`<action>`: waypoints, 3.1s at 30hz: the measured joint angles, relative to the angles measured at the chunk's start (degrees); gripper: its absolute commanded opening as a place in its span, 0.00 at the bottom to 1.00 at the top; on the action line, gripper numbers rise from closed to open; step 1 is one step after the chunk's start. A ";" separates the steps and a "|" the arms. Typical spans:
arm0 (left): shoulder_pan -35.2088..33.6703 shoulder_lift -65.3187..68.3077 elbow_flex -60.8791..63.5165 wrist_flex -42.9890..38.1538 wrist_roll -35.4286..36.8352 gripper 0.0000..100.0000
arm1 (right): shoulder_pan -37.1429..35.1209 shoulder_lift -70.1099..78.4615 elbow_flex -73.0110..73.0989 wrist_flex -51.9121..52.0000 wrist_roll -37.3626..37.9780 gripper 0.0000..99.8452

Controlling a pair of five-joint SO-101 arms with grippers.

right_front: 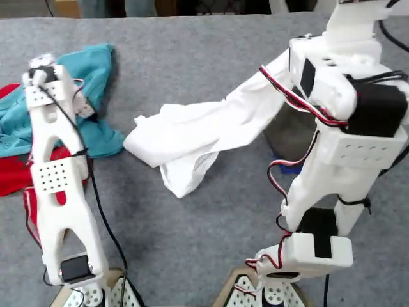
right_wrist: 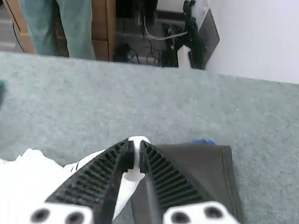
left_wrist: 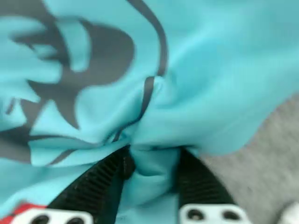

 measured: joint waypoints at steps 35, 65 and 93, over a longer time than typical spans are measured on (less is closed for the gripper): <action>18.37 -21.80 12.13 0.53 7.38 0.26 | 0.35 3.08 66.81 -34.29 9.23 0.01; 34.73 -22.24 25.41 -5.36 34.64 0.20 | 1.58 3.16 72.18 -43.43 9.14 0.01; 35.96 -22.24 24.35 -5.63 34.90 0.20 | 1.58 3.16 72.18 -43.43 9.14 0.01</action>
